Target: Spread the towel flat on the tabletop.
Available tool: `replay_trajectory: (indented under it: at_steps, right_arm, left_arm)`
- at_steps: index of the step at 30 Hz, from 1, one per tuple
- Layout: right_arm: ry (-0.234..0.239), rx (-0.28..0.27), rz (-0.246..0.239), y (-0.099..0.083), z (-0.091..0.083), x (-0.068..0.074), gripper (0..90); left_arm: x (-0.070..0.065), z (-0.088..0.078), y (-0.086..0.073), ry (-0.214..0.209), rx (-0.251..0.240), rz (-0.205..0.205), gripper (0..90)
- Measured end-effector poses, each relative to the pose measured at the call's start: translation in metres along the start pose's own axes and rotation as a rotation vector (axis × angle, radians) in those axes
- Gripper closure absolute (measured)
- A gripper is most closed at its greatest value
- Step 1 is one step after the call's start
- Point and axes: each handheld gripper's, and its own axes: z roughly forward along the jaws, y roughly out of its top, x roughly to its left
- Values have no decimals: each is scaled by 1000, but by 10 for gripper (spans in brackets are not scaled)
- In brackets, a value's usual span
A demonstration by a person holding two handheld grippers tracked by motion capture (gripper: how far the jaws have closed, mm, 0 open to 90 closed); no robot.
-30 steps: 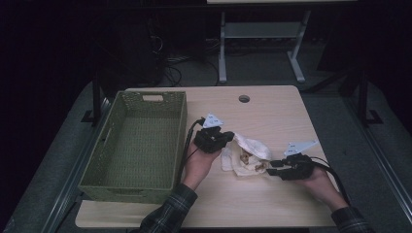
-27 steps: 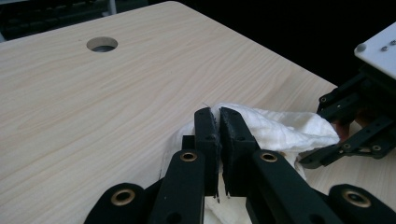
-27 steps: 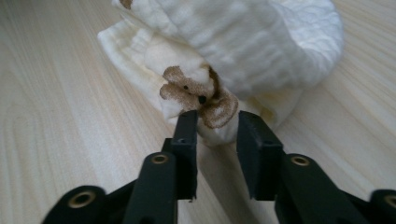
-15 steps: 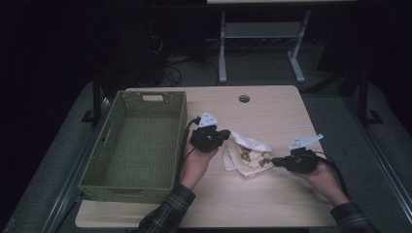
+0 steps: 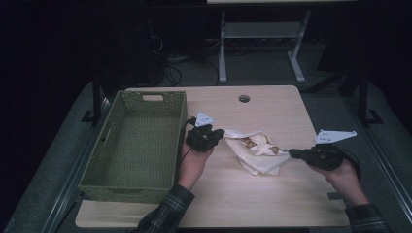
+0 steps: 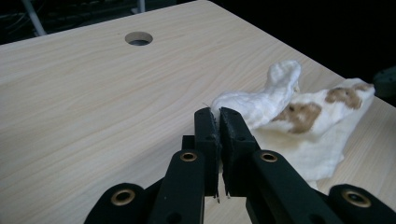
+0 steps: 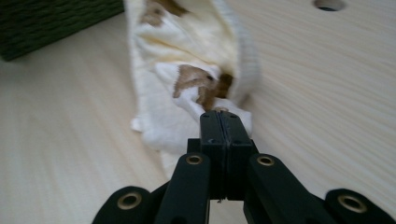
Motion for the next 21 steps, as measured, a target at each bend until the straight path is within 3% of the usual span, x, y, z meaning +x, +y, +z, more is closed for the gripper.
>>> replay_trajectory:
  at_steps: [3, 4, 11, 14, 15, 16, 21]
  right_arm:
    - [61, 12, -34, 2, 9, 13, 890]
    - [61, 12, -34, 2, 9, 13, 890]
    - [189, 69, -104, 12, 46, 51, 886]
    - [217, 93, -125, 13, 57, 60, 880]
    - [228, 105, -143, 14, 62, 63, 872]
    - [256, 118, -157, 15, 69, 70, 796]
    - [259, 73, -138, 20, 60, 66, 698]
  left_arm:
    - [-1, 1, -1, -7, 8, 2, 857]
    - [-1, 1, -1, -7, 8, 2, 856]
    - [-2, 7, -7, -17, 39, 7, 853]
    - [-3, 11, -10, -20, 51, 6, 853]
    - [-3, 13, -11, -17, 60, 9, 853]
    - [-3, 14, -12, -18, 64, 12, 853]
    - [-2, 18, -17, -18, 87, 8, 853]
